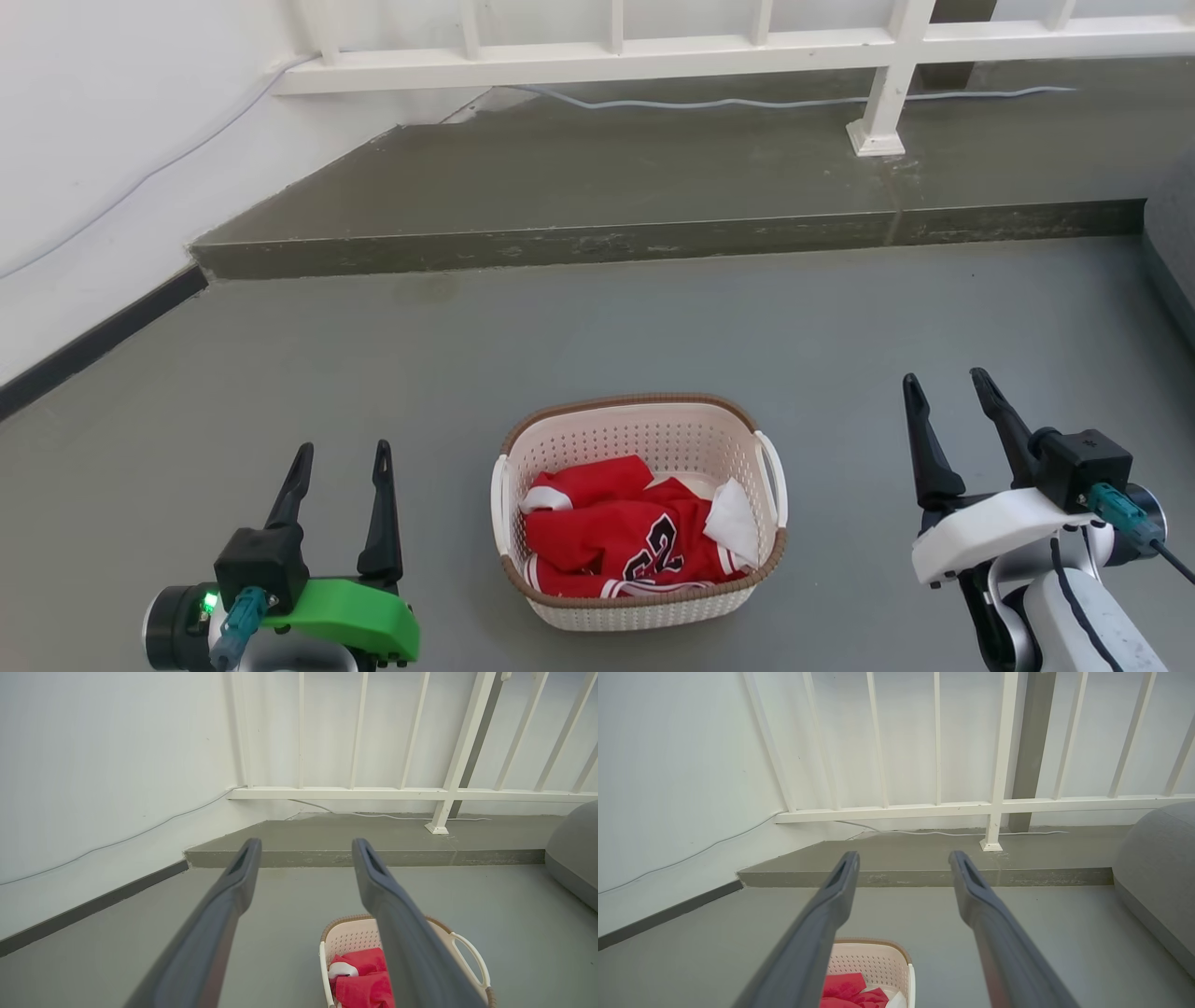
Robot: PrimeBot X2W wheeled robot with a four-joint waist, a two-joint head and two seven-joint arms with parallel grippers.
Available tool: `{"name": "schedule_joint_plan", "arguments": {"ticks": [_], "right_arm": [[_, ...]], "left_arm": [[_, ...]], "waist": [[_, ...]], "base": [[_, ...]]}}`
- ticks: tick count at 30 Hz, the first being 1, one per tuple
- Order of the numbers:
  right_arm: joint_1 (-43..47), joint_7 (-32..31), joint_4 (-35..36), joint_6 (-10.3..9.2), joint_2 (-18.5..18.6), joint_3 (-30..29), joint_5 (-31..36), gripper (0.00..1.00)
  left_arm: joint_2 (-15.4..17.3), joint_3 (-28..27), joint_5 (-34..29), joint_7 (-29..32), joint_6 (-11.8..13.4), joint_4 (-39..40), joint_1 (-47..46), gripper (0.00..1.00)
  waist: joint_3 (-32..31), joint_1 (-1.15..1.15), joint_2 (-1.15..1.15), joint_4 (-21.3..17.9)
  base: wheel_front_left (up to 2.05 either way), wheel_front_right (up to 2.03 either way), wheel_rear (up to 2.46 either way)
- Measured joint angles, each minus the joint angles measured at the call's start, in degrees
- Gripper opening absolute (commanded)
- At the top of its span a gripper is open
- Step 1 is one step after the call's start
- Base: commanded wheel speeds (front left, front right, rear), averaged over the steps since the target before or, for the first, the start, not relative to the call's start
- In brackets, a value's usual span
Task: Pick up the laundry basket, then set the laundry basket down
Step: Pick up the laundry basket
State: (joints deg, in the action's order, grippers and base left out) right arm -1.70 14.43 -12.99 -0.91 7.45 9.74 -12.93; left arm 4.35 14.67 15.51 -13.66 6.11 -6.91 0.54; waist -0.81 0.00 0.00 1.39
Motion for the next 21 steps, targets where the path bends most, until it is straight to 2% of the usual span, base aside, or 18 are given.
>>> {"name": "schedule_joint_plan", "arguments": {"ticks": [11,21], "right_arm": [[-0.12,0.0,0.23,0.4,-0.12,-0.12,0.42,1.0],[-2.4,0.0,0.86,0.92,0.07,-0.31,0.89,1.0]], "left_arm": [[-0.03,0.08,-0.14,0.02,0.0,1.09,-0.16,1.0],[-0.19,0.42,-0.23,0.11,0.0,2.67,-3.06,1.0]], "waist": [[2.25,0.0,0.0,0.05],[8.13,0.0,0.0,0.12]], "base": [[0.0,0.0,0.0],[0.0,0.0,0.0]]}}
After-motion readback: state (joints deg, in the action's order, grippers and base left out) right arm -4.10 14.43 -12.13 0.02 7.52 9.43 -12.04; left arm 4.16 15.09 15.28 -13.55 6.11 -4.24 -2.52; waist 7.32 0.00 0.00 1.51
